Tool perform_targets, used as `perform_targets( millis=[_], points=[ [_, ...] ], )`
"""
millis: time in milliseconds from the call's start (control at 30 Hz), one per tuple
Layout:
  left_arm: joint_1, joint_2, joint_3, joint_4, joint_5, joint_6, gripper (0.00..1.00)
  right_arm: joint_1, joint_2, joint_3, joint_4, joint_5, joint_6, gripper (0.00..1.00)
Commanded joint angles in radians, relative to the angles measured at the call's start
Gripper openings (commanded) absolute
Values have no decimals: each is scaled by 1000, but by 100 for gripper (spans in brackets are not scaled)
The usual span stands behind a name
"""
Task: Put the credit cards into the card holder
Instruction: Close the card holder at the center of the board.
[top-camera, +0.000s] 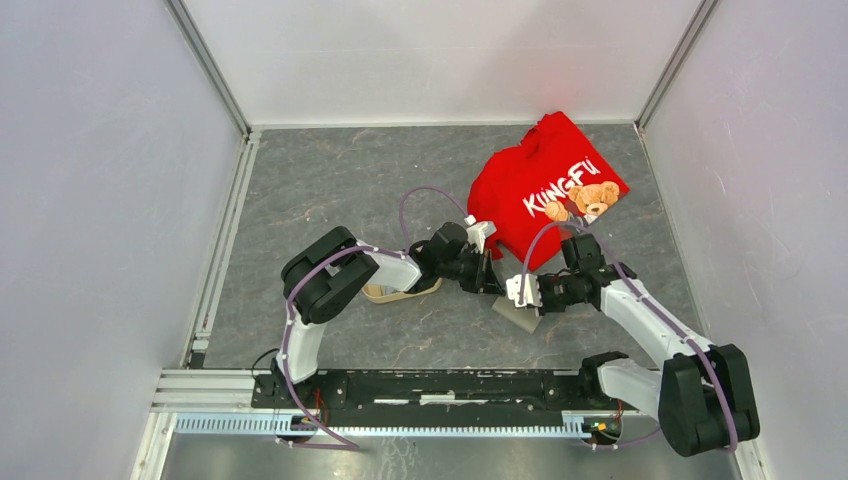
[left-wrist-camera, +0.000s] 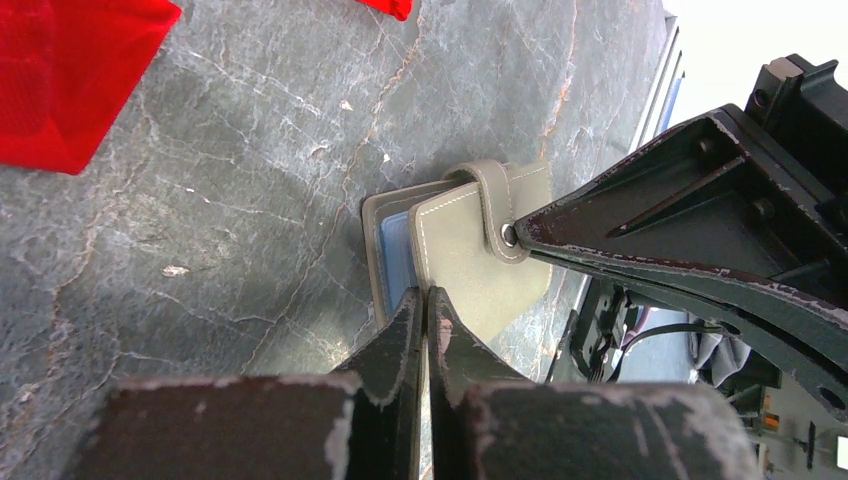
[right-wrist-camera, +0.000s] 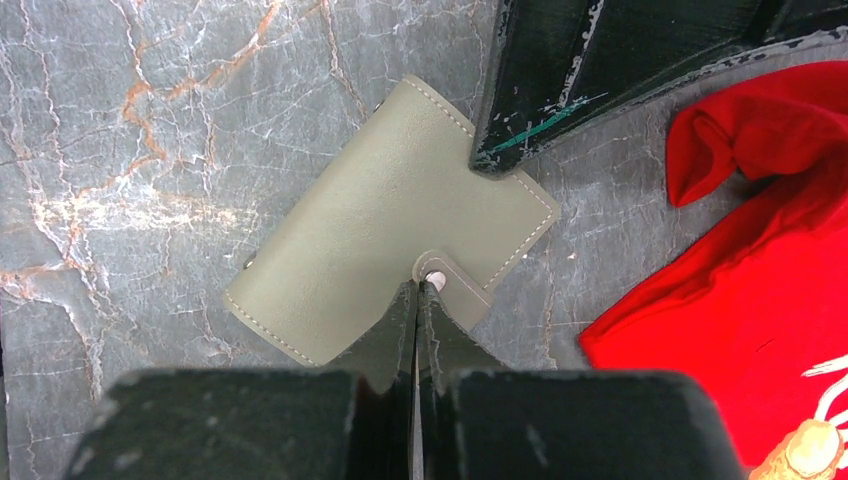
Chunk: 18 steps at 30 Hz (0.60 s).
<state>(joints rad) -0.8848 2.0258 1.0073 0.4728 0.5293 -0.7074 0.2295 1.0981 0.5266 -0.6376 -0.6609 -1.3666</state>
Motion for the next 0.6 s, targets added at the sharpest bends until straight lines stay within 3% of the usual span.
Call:
perform_targets(
  millis=[0, 567],
  points=[
    [1, -18, 7, 37, 1, -33, 5, 21, -5, -16, 6, -11, 11, 0],
    [0, -13, 11, 52, 8, -44, 6, 108, -40, -58, 24, 121, 5, 0]
  ],
)
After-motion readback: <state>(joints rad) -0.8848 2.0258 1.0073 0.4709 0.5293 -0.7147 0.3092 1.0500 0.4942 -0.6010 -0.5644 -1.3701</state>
